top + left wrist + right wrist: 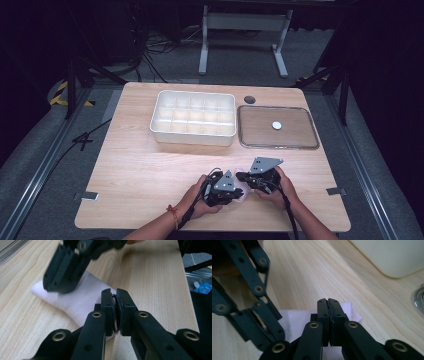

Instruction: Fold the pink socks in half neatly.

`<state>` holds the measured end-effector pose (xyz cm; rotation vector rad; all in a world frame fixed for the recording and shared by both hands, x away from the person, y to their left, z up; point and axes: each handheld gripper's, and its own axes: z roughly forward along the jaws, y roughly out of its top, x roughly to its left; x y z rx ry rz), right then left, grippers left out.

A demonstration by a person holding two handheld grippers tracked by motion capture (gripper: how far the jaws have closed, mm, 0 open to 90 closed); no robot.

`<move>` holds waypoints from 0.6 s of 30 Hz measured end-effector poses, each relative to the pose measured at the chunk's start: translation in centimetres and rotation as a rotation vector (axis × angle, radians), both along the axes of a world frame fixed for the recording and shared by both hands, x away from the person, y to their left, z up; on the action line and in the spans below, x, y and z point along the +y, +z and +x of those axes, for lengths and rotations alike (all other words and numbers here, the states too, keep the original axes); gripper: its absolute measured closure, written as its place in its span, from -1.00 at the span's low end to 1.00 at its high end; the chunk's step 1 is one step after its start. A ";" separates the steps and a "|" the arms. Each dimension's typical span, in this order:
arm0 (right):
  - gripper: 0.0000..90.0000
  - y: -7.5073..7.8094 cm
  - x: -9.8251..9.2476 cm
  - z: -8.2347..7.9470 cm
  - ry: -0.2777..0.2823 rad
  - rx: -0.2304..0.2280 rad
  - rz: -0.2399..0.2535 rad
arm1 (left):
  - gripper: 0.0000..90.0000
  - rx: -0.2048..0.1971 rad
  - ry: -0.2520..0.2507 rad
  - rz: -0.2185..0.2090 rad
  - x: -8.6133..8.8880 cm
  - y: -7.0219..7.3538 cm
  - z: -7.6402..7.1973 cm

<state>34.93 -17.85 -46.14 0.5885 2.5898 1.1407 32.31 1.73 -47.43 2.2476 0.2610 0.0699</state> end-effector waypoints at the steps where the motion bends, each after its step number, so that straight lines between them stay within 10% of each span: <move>1: 0.99 -0.1 0.1 0.1 -0.007 0.005 -0.007 | 0.89 0.000 0.000 0.000 0.0 0.0 0.0; 18: 0.99 0.6 -1.6 0.8 -0.108 -0.023 -0.010 | 0.89 -0.006 0.002 0.005 -0.1 0.0 -0.1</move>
